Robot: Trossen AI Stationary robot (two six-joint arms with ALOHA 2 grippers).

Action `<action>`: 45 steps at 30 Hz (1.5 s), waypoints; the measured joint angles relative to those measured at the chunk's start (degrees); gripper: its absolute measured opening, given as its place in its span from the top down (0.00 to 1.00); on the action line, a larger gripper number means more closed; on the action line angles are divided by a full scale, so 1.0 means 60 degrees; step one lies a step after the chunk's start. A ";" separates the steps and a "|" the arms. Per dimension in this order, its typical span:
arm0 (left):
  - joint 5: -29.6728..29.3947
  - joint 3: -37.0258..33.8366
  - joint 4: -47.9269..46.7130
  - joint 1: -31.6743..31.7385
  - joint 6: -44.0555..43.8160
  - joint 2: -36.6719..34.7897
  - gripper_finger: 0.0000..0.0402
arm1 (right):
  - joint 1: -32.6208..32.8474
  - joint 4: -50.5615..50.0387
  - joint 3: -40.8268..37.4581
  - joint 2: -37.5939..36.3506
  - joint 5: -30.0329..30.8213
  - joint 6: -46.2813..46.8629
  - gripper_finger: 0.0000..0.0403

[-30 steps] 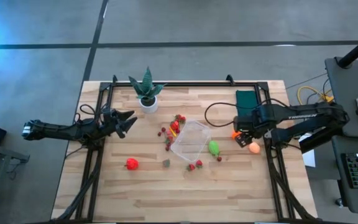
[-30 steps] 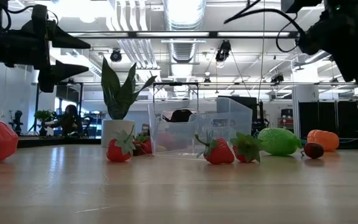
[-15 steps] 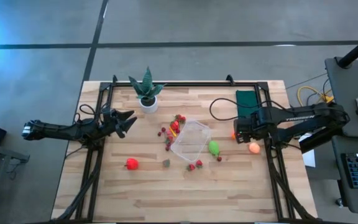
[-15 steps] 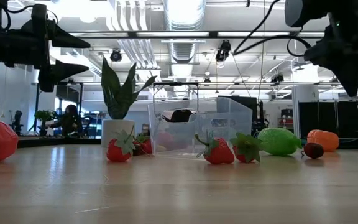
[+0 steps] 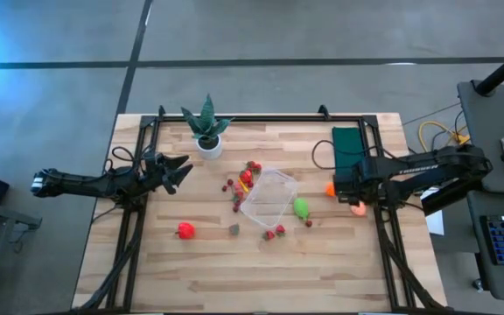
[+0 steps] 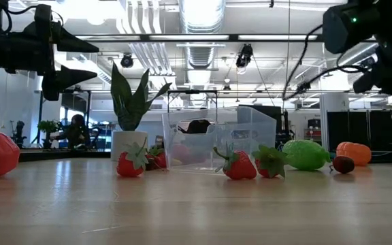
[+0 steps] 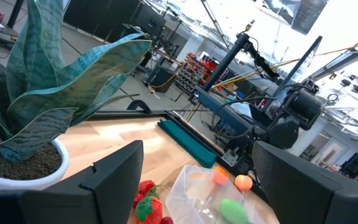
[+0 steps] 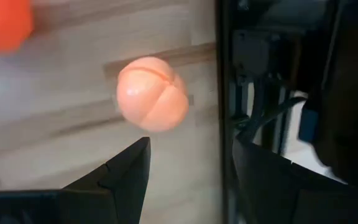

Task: Pick and placing Produce into tupperware
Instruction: Put the pink peach into the container

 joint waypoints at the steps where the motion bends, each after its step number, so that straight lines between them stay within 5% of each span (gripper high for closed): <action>1: 0.0000 0.0000 -0.0002 0.0000 0.0000 0.0002 0.28 | 0.0001 0.0012 -0.0048 0.0000 -0.0010 0.0367 0.45; 13: 0.0000 0.0000 -0.0016 0.0000 0.0007 0.0004 0.28 | 0.0451 0.0079 -0.0024 0.0004 0.2014 0.2279 0.45; 23: 0.0036 0.0000 -0.0037 0.0000 0.0112 0.0007 0.28 | 0.1177 0.0467 -0.0080 0.0240 0.2009 0.3324 0.34; 33: -0.0033 0.0000 -0.0035 0.0000 0.0568 -0.0018 0.28 | 0.1231 0.0811 -0.0125 0.1336 0.0265 0.2027 0.28; 45: -0.0047 0.0000 -0.0024 -0.0002 0.0561 -0.0015 0.28 | 0.1261 0.1837 -0.0331 0.1446 0.1576 0.3756 0.29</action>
